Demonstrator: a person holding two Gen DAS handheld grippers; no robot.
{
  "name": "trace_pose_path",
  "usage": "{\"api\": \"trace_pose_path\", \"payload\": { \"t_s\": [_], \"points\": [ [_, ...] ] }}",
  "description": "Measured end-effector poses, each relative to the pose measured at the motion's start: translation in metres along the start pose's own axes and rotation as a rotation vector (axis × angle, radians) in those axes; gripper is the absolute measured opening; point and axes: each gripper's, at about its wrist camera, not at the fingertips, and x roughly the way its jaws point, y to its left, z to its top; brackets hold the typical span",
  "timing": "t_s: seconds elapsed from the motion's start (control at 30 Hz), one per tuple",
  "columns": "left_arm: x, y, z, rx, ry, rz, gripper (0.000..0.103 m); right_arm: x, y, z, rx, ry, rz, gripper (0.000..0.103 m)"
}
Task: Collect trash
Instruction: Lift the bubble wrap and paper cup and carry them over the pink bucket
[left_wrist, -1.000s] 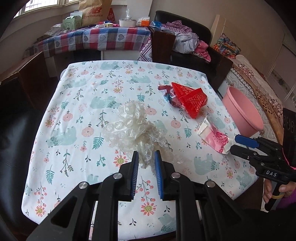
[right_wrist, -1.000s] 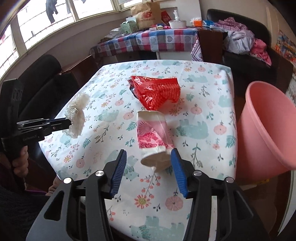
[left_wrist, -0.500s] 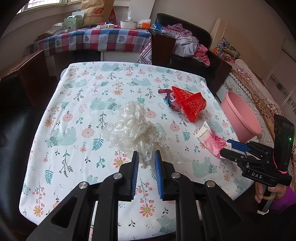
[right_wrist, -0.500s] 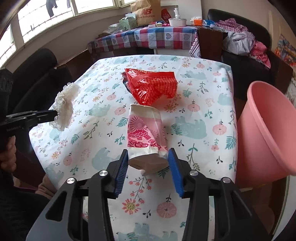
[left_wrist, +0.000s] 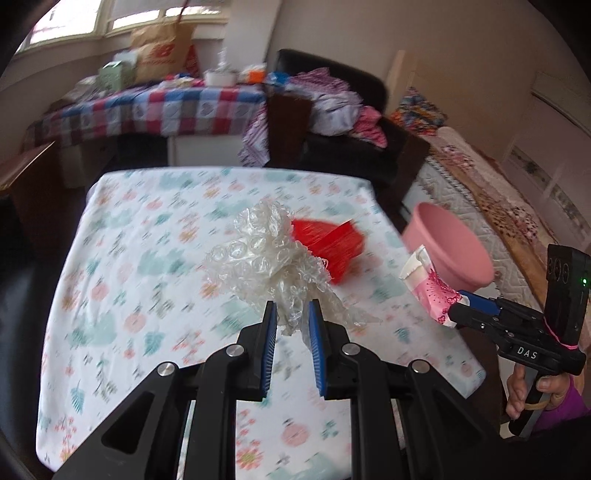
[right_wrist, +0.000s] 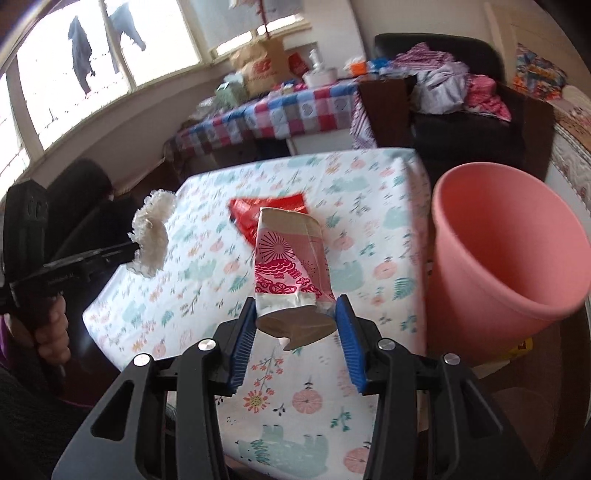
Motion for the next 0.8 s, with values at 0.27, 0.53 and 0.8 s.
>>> {"api": "trace_pose_path", "payload": {
  "t_s": [0.27, 0.53, 0.8],
  "points": [
    [0.02, -0.058, 0.035, 0.124, -0.042, -0.114, 0.016, -0.036, -0.04, 0.01, 0.108, -0.116, -0.097, 0.044],
    [0.052, -0.126, 0.058, 0.216, -0.04, -0.217, 0.016, -0.063, -0.095, 0.009, 0.227, -0.192, -0.205, 0.044],
    [0.095, -0.183, 0.07, 0.297, -0.004, -0.271, 0.016, -0.067, -0.14, 0.008, 0.312, -0.22, -0.267, 0.044]
  ]
}}
